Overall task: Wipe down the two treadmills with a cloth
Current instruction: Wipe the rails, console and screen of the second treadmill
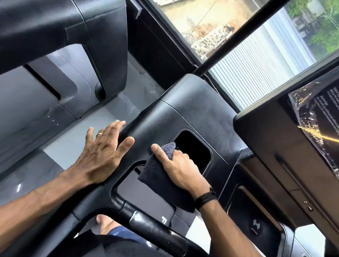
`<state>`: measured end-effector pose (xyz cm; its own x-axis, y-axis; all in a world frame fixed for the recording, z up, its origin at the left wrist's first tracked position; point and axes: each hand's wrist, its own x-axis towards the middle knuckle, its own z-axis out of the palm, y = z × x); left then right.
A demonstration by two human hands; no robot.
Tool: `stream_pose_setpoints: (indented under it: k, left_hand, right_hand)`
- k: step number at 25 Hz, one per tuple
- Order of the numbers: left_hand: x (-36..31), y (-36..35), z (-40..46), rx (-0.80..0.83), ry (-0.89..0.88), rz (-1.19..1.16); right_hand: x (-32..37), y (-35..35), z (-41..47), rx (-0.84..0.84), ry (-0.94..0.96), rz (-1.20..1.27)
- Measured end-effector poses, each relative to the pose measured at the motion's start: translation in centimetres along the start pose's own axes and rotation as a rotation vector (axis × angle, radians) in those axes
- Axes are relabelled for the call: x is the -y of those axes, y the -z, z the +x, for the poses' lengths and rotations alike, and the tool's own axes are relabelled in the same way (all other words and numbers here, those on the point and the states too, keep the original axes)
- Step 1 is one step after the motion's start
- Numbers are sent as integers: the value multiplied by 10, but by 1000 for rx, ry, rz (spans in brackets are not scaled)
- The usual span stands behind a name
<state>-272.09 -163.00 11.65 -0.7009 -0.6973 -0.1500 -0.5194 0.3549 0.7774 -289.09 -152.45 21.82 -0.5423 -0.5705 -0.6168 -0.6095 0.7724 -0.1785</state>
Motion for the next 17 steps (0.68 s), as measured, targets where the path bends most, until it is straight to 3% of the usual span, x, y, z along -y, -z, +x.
stream_pose_setpoints:
  k: [6,9,11,14,15,17]
  left_hand:
    - [0,0,-2,-32,-10,7]
    - [-1,0,-4,-26,-38,38]
    - [-1,1,-5,-7,-48,62]
    - [-2,0,-6,2,-56,76]
    - [-2,0,-5,5,-60,79]
    - [-1,-1,-4,10,-69,80]
  right_hand:
    - [-17,-24,-24,-358,147,-242]
    - [-32,-23,-38,-522,225,-82]
    - [-47,1,-51,-612,192,57]
    - [-57,47,-81,-751,36,9]
    - [-59,50,-86,-750,-50,-31]
    - [-60,29,-80,-511,-198,-145]
